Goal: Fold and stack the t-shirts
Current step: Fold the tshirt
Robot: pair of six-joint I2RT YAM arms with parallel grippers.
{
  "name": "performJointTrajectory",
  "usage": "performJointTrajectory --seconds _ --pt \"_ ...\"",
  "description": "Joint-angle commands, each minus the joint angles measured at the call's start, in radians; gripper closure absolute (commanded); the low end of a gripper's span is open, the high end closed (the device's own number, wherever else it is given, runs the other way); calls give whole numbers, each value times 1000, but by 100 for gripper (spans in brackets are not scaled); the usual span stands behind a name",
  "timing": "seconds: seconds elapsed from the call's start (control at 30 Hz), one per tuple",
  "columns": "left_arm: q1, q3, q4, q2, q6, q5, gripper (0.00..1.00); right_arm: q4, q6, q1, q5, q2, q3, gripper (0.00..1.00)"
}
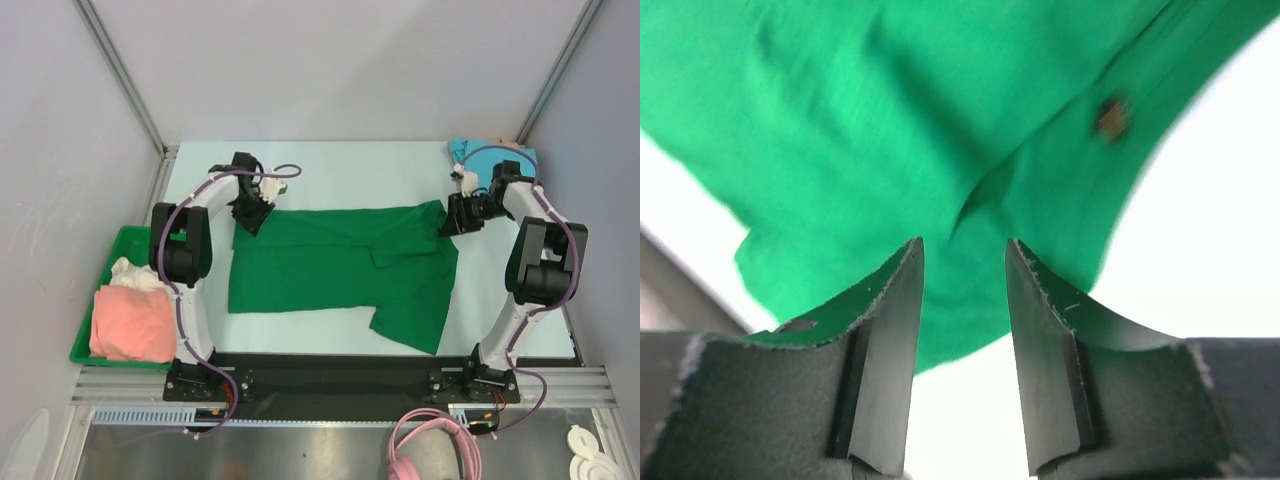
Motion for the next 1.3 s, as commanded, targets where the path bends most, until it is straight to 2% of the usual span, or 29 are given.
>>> performJointTrajectory --seconds 0.0,0.2,0.33,0.6,0.9,1.27 --pt "-4 28 -48 33 35 22 64 -281 -191 -52 -252 43 57 56" --pt "-18 8 -53 35 56 -20 64 -364 -290 -104 -372 98 60 52" --pt "-38 -3 -59 33 67 -40 64 -285 -271 -101 -378 139 39 46" --pt "-62 -32 -61 15 79 -69 64 -182 -204 -78 -380 263 83 43" --pt "-61 -48 -53 10 78 -77 64 -173 -203 -51 -381 287 126 41" --pt "-61 -32 -51 13 73 -67 65 -266 -280 -18 -361 267 56 42"
